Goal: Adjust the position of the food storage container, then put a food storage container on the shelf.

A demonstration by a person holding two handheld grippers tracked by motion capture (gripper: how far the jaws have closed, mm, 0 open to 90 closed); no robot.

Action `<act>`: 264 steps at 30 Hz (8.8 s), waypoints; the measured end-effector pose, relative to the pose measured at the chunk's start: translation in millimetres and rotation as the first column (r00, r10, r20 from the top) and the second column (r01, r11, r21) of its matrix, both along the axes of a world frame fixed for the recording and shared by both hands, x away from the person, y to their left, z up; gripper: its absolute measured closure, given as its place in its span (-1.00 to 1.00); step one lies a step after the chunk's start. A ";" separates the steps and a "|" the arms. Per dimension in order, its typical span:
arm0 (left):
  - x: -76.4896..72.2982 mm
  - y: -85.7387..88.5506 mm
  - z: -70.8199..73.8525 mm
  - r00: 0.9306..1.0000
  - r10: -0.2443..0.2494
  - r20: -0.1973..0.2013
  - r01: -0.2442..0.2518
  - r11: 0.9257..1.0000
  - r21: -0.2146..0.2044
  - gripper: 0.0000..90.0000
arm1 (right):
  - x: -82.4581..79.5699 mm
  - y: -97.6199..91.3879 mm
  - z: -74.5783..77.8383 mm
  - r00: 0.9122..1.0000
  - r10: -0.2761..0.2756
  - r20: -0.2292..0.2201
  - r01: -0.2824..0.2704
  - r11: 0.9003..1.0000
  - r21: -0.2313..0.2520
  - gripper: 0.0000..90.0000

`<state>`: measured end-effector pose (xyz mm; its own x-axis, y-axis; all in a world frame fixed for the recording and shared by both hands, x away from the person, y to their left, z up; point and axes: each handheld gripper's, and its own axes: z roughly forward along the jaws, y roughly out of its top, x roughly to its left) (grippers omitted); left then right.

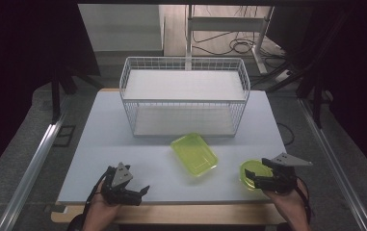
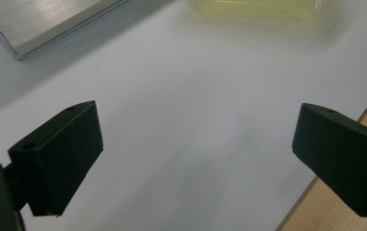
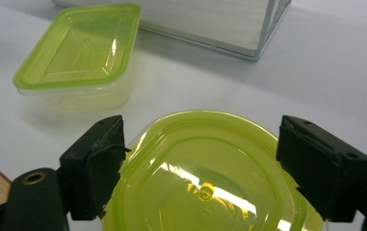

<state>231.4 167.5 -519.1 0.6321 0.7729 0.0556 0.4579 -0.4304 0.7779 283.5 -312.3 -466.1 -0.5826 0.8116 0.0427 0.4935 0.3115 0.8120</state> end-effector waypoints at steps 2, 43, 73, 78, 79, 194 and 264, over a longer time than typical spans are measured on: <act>-0.1 0.3 -0.1 1.000 0.000 0.005 0.000 1.000 0.010 -0.92 | -0.1 -0.5 0.0 1.000 0.003 -0.002 -0.003 1.000 0.001 -0.53; -5.2 -3.9 1.6 0.992 -0.021 0.127 0.011 0.997 0.077 -0.94 | -33.2 8.2 4.2 0.958 0.259 -0.124 -0.268 0.961 -0.061 0.98; -3.0 -7.9 -1.5 0.994 -0.028 0.106 0.016 0.993 0.119 -0.94 | 3.9 -14.1 -9.0 0.971 0.189 -0.144 -0.199 0.978 -0.060 0.98; -2.2 -8.7 -1.8 0.995 -0.024 0.096 0.013 0.993 0.115 -0.94 | 12.0 -19.6 -9.3 0.975 0.173 -0.138 -0.182 0.982 -0.053 0.98; -2.0 -8.8 -1.9 0.995 -0.022 0.093 0.012 0.993 0.113 -0.94 | 14.0 -21.3 -9.2 0.976 0.169 -0.137 -0.177 0.983 -0.053 0.98; 36.6 -26.6 9.5 0.968 -0.192 -0.162 0.175 0.978 -0.113 0.83 | 47.6 102.6 -22.4 0.968 0.239 -0.076 -0.246 0.962 -0.119 0.91; 4.3 -20.1 2.8 0.998 -0.065 -0.028 0.065 0.998 0.009 -0.90 | 77.5 106.7 -26.3 0.904 0.215 -0.370 -0.181 0.976 0.124 0.20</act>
<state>235.7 147.3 -516.3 0.6823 0.7296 0.0451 0.4501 -0.4679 0.7606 361.0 -205.6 -492.4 -0.6571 0.6647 0.3557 0.7045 0.3735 0.6034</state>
